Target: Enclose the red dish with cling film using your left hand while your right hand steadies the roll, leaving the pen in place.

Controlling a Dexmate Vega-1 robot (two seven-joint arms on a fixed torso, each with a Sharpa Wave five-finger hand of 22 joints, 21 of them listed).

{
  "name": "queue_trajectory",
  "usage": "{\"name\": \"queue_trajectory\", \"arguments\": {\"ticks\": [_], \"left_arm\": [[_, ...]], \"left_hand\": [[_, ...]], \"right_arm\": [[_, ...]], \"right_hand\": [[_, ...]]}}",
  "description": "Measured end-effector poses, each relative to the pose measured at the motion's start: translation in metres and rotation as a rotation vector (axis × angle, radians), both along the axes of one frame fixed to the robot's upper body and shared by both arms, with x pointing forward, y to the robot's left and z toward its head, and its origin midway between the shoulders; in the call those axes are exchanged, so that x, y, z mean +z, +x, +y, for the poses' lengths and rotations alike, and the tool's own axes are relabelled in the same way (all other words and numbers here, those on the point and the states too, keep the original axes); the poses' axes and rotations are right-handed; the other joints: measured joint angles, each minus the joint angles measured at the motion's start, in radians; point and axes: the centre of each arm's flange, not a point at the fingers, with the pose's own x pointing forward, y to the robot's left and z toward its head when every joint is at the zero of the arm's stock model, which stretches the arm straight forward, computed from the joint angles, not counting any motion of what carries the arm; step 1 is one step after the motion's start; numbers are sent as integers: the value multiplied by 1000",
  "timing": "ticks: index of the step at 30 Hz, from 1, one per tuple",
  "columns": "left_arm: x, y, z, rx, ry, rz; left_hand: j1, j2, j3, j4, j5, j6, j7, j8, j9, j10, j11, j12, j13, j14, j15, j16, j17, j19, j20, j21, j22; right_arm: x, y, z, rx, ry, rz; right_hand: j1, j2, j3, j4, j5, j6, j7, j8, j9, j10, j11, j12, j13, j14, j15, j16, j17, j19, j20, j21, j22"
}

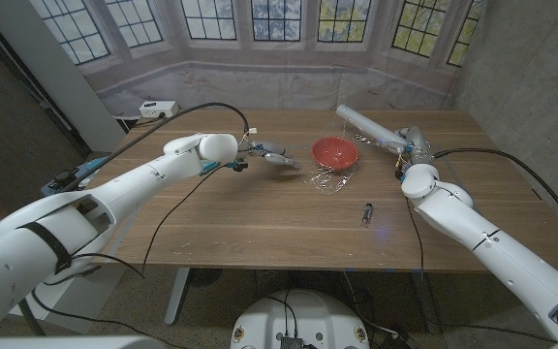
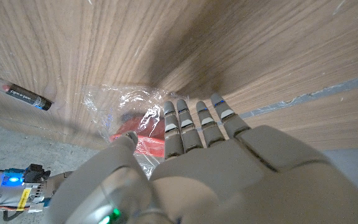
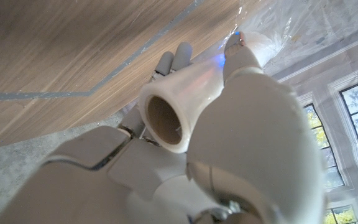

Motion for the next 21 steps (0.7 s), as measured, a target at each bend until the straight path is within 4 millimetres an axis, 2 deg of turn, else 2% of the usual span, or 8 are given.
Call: {"name": "queue_trajectory", "arguments": {"ticks": [21], "left_arm": [[1,1,-5,13,57,-18]], "left_hand": [[-24,3,2,2,0,4,4,0,0,-5,6,0,-4,0,0,0,0,0,0,0,0]], "right_arm": [[0,5,-3,4,8,-3]], "right_hand": [[0,0,0,0,0,-2,-2,-1,1,0,0,0,5,0,0,-4,0,-4,-4,6,0]]}}
